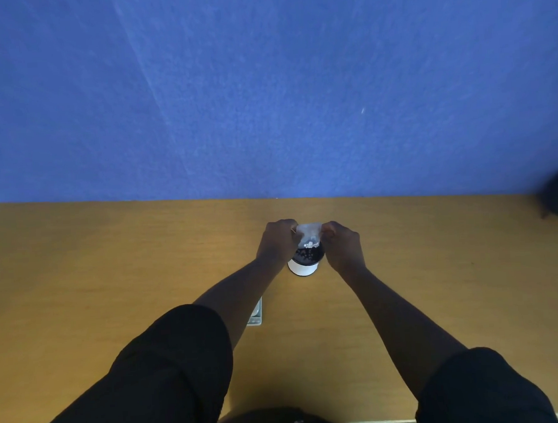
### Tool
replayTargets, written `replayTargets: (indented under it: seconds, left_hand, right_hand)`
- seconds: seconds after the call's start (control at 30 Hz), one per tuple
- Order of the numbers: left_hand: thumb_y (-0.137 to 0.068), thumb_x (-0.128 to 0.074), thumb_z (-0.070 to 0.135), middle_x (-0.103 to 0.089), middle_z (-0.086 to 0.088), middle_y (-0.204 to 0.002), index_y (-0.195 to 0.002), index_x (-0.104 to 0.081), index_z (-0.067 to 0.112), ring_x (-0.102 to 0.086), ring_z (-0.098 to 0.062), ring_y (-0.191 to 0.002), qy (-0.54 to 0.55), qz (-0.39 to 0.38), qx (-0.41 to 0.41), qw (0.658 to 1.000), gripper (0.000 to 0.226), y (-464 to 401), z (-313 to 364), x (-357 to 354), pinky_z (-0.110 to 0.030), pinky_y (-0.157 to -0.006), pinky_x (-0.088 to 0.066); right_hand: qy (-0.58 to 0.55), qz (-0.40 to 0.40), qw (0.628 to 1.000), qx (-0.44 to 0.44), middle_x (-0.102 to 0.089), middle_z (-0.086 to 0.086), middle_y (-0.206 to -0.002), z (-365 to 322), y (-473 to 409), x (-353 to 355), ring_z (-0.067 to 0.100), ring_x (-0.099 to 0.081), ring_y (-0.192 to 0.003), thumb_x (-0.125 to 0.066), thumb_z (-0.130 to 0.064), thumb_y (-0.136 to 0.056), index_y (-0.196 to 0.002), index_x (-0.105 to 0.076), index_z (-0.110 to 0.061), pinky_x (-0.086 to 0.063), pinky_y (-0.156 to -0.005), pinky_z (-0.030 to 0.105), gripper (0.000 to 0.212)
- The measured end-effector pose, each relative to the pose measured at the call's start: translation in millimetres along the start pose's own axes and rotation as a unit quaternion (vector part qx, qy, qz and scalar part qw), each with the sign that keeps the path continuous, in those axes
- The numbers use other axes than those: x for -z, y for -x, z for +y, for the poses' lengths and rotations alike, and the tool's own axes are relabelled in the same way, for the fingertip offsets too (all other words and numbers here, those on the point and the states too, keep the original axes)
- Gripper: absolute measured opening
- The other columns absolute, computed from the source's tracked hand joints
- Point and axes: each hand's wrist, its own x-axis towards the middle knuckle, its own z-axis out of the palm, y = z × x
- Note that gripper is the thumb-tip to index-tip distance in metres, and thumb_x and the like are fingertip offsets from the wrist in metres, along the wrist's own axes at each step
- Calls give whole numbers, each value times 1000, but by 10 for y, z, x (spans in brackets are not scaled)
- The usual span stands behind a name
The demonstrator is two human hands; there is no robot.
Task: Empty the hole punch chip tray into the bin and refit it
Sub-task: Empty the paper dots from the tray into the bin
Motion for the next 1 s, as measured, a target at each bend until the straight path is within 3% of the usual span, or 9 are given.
replayTargets:
  seconds: [0.27,0.37,0.47,0.57,0.67,0.77,0.83,0.93,1.0]
  left_hand:
    - [-90,-55,15,-52,-7,-60,-66,-51,9,-46,-20,-58,-49,19,-45,998,25,115,8,100,-28,-55,-31]
    - [-90,-55,17,-45,-2,-57,-62,-47,12,-40,-17,-58,-60,29,-57,996,30,156,20,144,-27,-56,-28]
    - [-90,-58,20,-50,-3,-58,-68,-63,5,-44,-16,-57,-57,30,-55,996,28,165,32,132,-26,-57,-29]
    - [-90,-59,20,-61,-8,-62,-74,-69,2,-53,-19,-60,-49,29,-66,996,26,178,53,115,-26,-56,-32]
    - [-93,-55,22,-72,-12,-78,-90,-74,6,-64,-26,-74,-82,26,-92,992,25,200,37,97,-31,-66,-44]
    - [-94,-55,25,-76,-10,-94,-109,-74,12,-66,-25,-87,-95,30,-89,991,27,232,-20,84,-35,-81,-52]
    - [-95,-54,26,-76,-11,-97,-114,-72,14,-66,-25,-88,-99,29,-88,991,28,255,-38,77,-38,-83,-54]
    - [-97,-51,28,-76,-11,-99,-116,-71,15,-67,-24,-90,-107,28,-98,989,31,297,-23,68,-37,-83,-54]
    - [-97,-50,28,-75,-13,-102,-118,-70,15,-66,-26,-93,-103,30,-97,989,32,310,-25,63,-39,-85,-53]
  right_hand:
    - [83,5,994,67,-66,23,-72,-16,122,39,42,-62,-66,-51,-4,-90,-82,-63,5,-50,-57,43,17]
    - [130,0,985,116,-69,19,-73,-50,162,39,35,-64,-63,-53,-7,-90,-84,-65,3,-53,-55,40,17]
    - [128,3,982,138,-71,15,-75,-94,230,3,28,-67,-63,-50,-8,-93,-90,-66,0,-53,-52,31,18]
    - [66,43,994,72,-69,6,-73,-108,277,-19,17,-63,-60,-48,-3,-90,-89,-66,-6,-38,-45,10,18]
    - [37,18,996,73,-66,-1,-78,-121,310,-5,9,-59,-66,-47,-1,-90,-100,-68,-10,-35,-48,1,25]
    - [41,43,997,56,-70,13,-77,-82,309,30,20,-60,-62,-47,-1,-89,-91,-65,-4,-51,-51,25,19]
    - [23,76,997,20,-72,14,-86,-70,295,53,22,-66,-71,-49,1,-89,-104,-66,-1,-57,-63,38,22]
    - [37,17,995,89,-70,7,-81,-95,342,55,13,-60,-68,-47,-3,-91,-104,-68,-4,-50,-58,24,24]
    - [46,22,996,78,-70,11,-76,-82,344,36,15,-58,-62,-46,-2,-90,-96,-67,-4,-47,-52,23,22]
